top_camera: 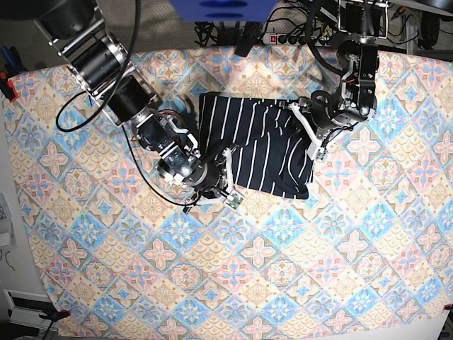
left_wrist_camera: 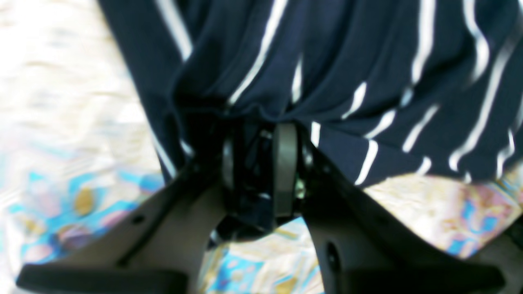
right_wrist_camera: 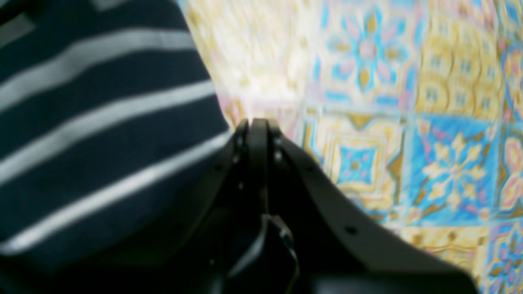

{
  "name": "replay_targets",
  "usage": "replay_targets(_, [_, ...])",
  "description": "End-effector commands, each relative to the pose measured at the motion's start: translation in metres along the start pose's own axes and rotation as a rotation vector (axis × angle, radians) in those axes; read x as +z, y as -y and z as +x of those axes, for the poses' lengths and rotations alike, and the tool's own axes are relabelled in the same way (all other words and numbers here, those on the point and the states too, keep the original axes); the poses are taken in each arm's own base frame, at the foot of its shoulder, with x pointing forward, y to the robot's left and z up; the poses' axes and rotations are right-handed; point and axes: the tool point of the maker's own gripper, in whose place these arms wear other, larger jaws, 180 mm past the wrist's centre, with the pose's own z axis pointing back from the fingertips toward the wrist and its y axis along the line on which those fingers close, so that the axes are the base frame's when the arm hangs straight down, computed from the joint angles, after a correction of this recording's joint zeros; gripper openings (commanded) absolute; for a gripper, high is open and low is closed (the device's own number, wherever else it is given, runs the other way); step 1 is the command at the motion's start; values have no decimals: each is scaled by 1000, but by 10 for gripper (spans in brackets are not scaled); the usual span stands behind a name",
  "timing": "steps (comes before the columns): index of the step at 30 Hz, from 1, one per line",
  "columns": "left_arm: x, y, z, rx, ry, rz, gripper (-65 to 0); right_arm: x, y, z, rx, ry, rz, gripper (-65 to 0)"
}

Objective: Fold the T-shirt properly
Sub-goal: 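Square the folded bundle's sides with both grippers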

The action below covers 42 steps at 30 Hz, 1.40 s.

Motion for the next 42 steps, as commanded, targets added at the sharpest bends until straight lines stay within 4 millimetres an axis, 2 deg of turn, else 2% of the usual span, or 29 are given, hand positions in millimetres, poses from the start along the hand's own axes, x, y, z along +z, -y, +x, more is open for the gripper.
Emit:
replay_targets(1, [13, -15, 0, -35, -6, 58, -531, 2, 17, 34, 9, 82, -30, -650])
replay_targets(5, [41, 5, -1, -77, 3, 28, -531, 0, 25, 23, -1, 71, -40, -650])
replay_targets(9, [62, 27, -22, -108, -37, -2, -531, -5, 29, 3, -18, 34, -41, -650])
replay_targets(12, [62, 27, -39, -105, -73, -2, -530, -7, 28, -4, -21, 15, -38, -650])
replay_targets(16, [51, 19, -56, -75, -131, 3, -530, -7, 28, -6, -18, 5, -37, -650])
replay_targets(19, [40, 10, -52, -60, -143, 14, -531, -6, 27, -10, -17, -1, -36, -650])
replay_targets(20, [37, 7, -52, -54, -150, 16, -531, -3, 32, -18, -14, -14, -45, -650])
replay_targets(21, [34, 4, -48, -52, -145, 20, -531, -1, 38, -25, -12, -25, -54, -650])
replay_targets(23, [29, 0, -37, -49, -117, 26, -531, 5, 33, -41, -9, -40, -50, -650])
replay_targets(29, [10, -19, -17, -18, -107, 47, -531, 31, 29, -62, 26, -86, -60, -650])
replay_targets(35, [-4, -33, 25, 4, -61, 59, -531, 56, 16, -65, 67, -66, -52, -650])
replay_targets(37, [-14, -26, 44, -10, -23, 41, -531, 64, 9, -66, 81, -69, -45, -650])
replay_targets(42, [-43, 1, 75, -104, 6, 4, -531, 83, -8, -69, 111, -54, -25, -650])
